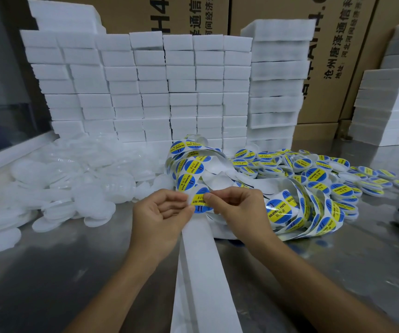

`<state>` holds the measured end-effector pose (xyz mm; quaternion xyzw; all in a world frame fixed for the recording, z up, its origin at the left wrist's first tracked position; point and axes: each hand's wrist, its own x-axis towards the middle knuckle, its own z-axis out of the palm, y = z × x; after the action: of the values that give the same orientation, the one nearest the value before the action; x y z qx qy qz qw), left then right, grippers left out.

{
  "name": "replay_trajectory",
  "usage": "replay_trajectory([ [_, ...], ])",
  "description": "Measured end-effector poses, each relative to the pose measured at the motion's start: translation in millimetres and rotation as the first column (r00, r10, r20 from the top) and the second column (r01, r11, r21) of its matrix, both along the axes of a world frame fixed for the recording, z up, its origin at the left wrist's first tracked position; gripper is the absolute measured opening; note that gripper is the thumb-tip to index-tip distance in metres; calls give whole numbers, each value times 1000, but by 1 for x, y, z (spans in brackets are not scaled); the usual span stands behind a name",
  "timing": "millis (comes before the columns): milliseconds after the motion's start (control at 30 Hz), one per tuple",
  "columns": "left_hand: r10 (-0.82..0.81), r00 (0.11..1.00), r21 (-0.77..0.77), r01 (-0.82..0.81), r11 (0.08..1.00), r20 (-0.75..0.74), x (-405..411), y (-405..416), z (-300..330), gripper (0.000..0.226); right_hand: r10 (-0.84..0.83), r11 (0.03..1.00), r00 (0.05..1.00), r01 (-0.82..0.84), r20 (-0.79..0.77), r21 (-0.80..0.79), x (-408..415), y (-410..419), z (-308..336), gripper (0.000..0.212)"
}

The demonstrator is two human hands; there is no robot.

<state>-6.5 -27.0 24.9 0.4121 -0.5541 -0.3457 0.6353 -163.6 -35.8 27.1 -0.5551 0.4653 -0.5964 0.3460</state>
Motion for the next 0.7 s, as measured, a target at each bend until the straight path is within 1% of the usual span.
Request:
replay_trajectory([
  [33, -1, 1000, -3, 1, 1000, -5, 0, -1, 0, 28, -22, 1000, 1000, 22, -19, -14, 0, 0, 0, 6],
  [100, -16, 998, 11, 17, 1000, -54, 1, -2, -1, 27, -92, 994, 995, 89, -42, -55, 1, -2, -2, 14],
  [167, -62, 985, 56, 72, 996, -160, 1, -1, -2, 25, -159, 982, 984, 150, -82, -116, 0, -3, -4, 19],
  [267, -149, 926, 120, 202, 972, -347, -1, 0, -2, 25, -250, 942, 946, 188, -207, -277, 2, -2, -8, 15],
  [333, -185, 883, 138, 267, 954, -431, -2, 0, -2, 31, -314, 899, 912, 196, -264, -391, 5, 0, -10, 12],
  [400, -206, 839, 137, 313, 940, -503, -2, -1, -2, 34, -340, 876, 894, 188, -293, -443, 9, 1, -11, 17],
  [467, -228, 801, 123, 349, 929, -553, -1, -2, -2, 34, -351, 869, 892, 198, -284, -453, 12, 2, -12, 24],
  [533, -242, 781, 113, 369, 923, -576, -1, -3, -2, 35, -346, 881, 899, 212, -269, -423, 12, 3, -12, 33],
  [567, -252, 771, 108, 382, 918, -585, -1, -4, -2, 36, -309, 902, 911, 189, -274, -389, 11, 3, -12, 36],
  [633, -280, 753, 102, 416, 904, -595, -1, -3, -2, 38, -185, 949, 936, 90, -299, -304, 10, 4, -13, 38],
  [700, -293, 744, 106, 437, 893, -600, -1, -3, -1, 39, -108, 963, 951, 29, -288, -267, 11, 3, -14, 33],
])
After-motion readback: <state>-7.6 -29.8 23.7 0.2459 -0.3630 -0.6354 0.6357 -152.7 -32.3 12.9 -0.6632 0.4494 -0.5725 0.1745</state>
